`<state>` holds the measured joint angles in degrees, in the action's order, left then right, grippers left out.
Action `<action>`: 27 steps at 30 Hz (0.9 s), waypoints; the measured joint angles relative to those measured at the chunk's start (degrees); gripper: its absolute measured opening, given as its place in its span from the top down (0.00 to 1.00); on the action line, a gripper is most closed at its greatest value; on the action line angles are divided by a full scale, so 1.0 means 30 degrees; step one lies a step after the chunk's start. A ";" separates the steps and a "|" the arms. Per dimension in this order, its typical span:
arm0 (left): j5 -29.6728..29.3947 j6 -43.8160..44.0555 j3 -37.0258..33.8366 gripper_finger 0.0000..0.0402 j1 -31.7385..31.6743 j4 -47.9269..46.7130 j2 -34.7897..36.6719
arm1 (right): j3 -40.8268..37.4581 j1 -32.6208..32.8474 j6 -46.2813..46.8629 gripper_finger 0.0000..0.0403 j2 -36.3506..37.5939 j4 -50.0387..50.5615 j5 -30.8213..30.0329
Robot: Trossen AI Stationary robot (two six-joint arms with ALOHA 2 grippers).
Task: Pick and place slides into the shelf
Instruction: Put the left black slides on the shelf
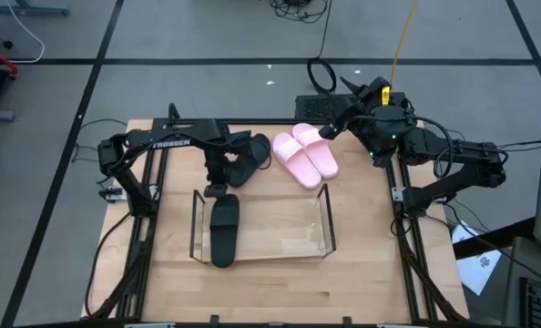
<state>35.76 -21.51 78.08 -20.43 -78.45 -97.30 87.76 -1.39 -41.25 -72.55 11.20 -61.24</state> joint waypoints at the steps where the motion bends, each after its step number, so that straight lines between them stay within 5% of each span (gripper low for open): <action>1: -0.0342 0.0439 0.0000 0.68 -0.0013 0.0005 0.0000 | 0.0003 0.0000 0.0000 0.51 0.0000 0.0002 0.0003; 9: -0.2577 0.2853 0.0000 0.68 -0.0019 -0.0199 0.0000 | -0.0002 0.0000 -0.0033 0.51 0.0000 0.0007 0.0003; 18: 0.0789 0.1069 0.0007 0.68 0.0888 -0.0001 0.0000 | 0.0003 0.0000 -0.0036 0.51 0.0000 0.0012 0.0003; 27: -0.0195 0.1061 0.0007 0.68 0.1934 0.1002 0.0000 | -0.0002 -0.0003 -0.0036 0.51 0.0000 0.0010 0.0010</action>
<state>35.17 -18.32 78.11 -14.63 -75.45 -97.30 87.75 -1.40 -41.36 -72.55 11.23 -61.21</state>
